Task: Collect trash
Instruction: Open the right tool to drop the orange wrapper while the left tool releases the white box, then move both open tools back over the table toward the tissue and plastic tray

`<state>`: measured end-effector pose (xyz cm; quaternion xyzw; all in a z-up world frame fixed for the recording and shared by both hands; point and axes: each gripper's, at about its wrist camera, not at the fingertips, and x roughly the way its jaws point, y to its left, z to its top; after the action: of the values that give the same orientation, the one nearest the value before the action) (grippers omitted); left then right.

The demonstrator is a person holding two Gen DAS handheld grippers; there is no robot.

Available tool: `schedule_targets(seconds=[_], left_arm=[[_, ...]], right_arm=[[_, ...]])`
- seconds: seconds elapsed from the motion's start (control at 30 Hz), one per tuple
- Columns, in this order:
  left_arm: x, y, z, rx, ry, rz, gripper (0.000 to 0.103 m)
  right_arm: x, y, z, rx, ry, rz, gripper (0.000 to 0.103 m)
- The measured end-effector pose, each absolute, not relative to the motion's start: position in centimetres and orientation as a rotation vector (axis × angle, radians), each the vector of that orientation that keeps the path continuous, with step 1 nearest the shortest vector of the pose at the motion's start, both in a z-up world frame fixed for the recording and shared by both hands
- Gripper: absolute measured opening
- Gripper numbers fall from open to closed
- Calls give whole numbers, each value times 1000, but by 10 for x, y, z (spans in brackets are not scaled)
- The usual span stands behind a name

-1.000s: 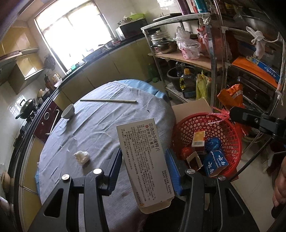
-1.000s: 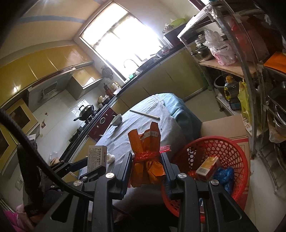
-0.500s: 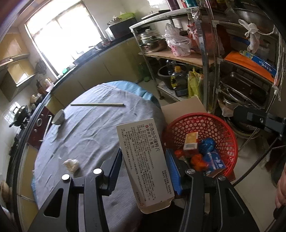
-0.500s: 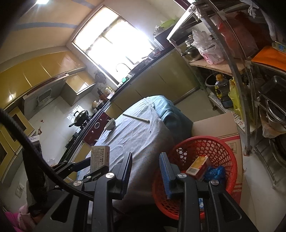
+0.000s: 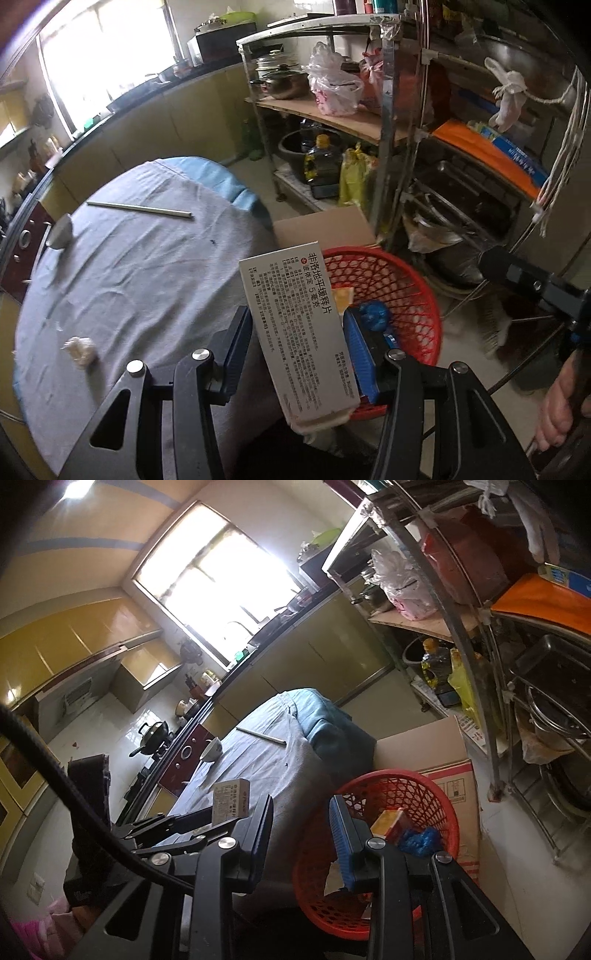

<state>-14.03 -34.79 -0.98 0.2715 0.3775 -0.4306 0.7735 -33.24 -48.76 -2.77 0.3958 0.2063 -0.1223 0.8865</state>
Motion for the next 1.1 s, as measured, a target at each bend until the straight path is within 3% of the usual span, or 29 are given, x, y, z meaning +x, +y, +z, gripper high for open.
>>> schedule_targets(seconds=[0.17,0.43,0.73,1.1], left_arm=[[-131,-342,0,510,842,-967,62],[-118,-306,4,489,830,-924,62],[-91,-198,-20,409,906,-715,62],[-42,-62,9,73,854,-415,62]], right_arm=[[-334,-490,-29,839,433,-259,34],[-332,-489,-31,863,444,-253,36],[-327,-490,-35,887,466,-244,36],[-285,-451,-28,826,567,-166,36]])
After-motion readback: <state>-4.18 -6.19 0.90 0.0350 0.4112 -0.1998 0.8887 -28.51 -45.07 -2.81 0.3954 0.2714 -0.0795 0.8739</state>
